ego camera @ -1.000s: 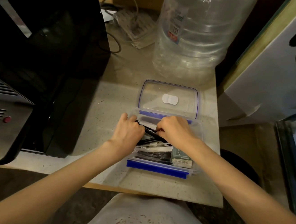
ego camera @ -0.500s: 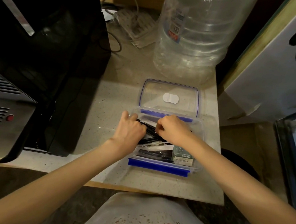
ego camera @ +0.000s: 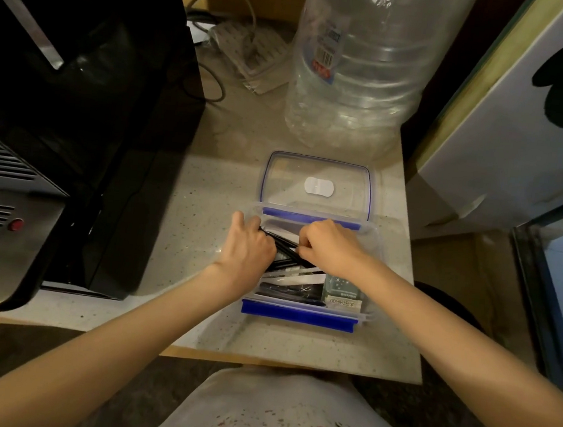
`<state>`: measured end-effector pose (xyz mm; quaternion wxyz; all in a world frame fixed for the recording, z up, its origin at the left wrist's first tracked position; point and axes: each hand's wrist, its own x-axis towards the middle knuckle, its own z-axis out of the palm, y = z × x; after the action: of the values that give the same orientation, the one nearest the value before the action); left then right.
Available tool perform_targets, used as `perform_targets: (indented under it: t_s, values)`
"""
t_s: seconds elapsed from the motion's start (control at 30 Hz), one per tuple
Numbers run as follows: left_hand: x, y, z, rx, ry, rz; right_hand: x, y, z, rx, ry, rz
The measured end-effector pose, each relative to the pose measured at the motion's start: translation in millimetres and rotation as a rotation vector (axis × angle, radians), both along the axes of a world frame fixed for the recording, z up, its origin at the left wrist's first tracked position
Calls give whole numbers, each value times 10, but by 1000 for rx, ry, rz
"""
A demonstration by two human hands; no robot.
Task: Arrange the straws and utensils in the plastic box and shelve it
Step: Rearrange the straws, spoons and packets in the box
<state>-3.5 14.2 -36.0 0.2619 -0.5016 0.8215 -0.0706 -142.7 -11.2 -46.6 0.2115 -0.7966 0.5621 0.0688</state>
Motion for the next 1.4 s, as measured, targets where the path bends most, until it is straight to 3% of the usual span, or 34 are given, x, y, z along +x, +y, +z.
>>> perform_targets:
  t_s: [0.23,0.37,0.47,0.67,0.87,1.17,1.4]
  values:
    - [6,-5,-41,-13,0,1,-183,87,87,-447,-90,155]
    - [20,-3,-49,-14,-7,-27,-339,37,175,-534,-194,213]
    - [47,7,-37,-27,12,-47,-409,65,213,-532,-303,132]
    - [154,-21,49,-53,125,-80,-571,139,406,-375,-675,-288]
    - [224,-116,200,5,416,-26,-770,231,760,-123,-725,-394]
    - [281,-266,607,-44,517,156,-733,257,798,195,-339,-106]
    - [393,-135,897,68,629,262,-539,284,438,92,-76,79]
